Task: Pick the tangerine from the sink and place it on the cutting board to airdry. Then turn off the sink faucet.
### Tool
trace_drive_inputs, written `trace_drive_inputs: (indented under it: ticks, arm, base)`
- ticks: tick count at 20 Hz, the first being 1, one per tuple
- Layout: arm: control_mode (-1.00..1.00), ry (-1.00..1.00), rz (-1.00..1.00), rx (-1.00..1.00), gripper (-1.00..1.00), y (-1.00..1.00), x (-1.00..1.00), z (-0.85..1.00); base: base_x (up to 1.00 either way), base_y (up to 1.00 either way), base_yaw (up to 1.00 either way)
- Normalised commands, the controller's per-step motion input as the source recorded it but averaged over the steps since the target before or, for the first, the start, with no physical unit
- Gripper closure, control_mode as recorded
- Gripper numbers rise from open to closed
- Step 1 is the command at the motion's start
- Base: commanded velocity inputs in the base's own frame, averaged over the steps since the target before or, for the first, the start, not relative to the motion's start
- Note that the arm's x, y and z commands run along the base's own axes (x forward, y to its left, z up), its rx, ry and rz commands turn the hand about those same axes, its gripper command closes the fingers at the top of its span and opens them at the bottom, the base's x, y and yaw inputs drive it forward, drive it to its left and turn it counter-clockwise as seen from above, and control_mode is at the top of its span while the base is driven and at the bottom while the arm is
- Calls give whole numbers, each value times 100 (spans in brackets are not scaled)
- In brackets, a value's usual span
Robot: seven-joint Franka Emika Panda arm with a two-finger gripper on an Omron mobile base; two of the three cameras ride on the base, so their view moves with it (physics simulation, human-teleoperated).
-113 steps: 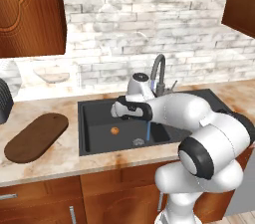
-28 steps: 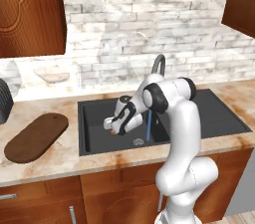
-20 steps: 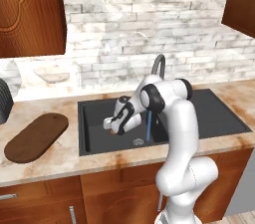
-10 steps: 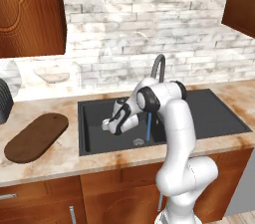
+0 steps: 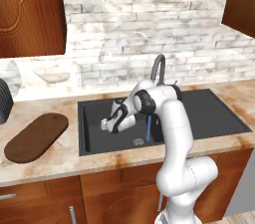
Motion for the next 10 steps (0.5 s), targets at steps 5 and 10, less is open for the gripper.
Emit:
trace_drive_inputs:
  ticks: [5,10]
  arm:
    - [-100,1,-1,0,-100,2,22,-14]
    - [-100,3,-2,0,-100,5,6,-20]
  base:
    - [0,0,0]
    - [0,0,0]
